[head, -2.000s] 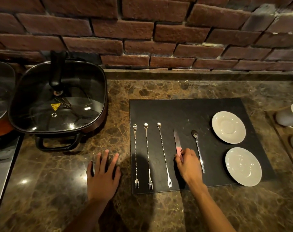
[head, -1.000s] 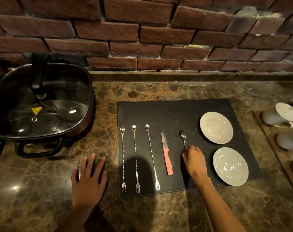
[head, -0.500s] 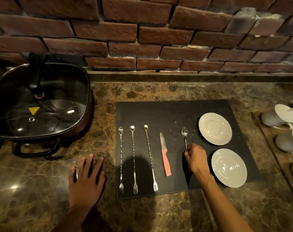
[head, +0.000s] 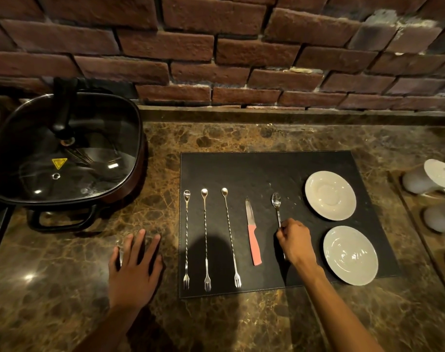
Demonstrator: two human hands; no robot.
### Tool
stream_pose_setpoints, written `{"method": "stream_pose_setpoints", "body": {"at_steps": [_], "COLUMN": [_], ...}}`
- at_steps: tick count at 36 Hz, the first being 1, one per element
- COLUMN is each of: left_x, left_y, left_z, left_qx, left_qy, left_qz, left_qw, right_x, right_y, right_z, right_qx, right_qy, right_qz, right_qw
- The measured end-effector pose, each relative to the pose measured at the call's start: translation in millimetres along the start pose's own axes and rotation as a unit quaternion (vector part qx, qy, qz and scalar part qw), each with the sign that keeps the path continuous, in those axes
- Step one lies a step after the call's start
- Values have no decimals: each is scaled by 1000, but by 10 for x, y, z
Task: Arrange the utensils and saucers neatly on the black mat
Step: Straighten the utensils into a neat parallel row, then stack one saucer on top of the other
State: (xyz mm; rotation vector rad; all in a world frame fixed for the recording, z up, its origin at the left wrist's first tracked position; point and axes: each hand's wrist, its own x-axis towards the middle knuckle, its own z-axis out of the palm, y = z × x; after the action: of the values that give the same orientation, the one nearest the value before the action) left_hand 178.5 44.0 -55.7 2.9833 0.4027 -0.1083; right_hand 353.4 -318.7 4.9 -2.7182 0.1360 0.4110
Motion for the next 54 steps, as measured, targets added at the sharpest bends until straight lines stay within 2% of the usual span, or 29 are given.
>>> {"method": "stream_pose_setpoints", "body": {"at_steps": [10, 15, 17, 20, 22, 25, 30, 36, 42, 47, 51, 54], "left_x": [23, 43, 90, 201, 232, 171, 11, -228, -360, -424, -478, -498], "left_y": [-22, 19, 32, 135, 261, 509, 1086, 1987, 2979, 3633, 3916, 4060], "left_z": [-17, -231, -371, -656, -860, -1122, -1340, -1291, -1070, -869, -756, -707], "left_qx": [-50, -86, -91, -155, -219, -279, -333, -400, -439, -476, -481, -492], "left_qy": [-43, -91, -134, -189, -187, -162, -180, -202, -218, -231, -230, -226], "left_qz": [-14, -50, -61, -91, -94, -91, -40, -15, -23, -64, -110, -152], "left_qw": [998, 991, 985, 965, 953, 942, 925, 894, 872, 846, 839, 827], "right_x": [-83, -253, -345, -516, -620, -747, -929, -997, -889, -713, -562, -428], "right_y": [-24, -26, -14, 16, 53, 143, 403, 905, 1637, 2162, 2384, 2491], "right_z": [-246, -491, -590, -755, -860, -1011, -1276, -1646, -2046, -2209, -2177, -2090], "right_qx": [20, 61, 79, 100, 124, 147, 193, 161, 201, 228, 252, 258], "right_qy": [5, 7, -5, -19, -21, -28, -54, -63, -102, -141, -179, -191], "right_qz": [-12, -22, -20, -31, -39, -45, -49, -48, -27, -15, -23, 12], "right_qw": [1000, 998, 997, 994, 991, 988, 979, 984, 974, 963, 951, 947]}}
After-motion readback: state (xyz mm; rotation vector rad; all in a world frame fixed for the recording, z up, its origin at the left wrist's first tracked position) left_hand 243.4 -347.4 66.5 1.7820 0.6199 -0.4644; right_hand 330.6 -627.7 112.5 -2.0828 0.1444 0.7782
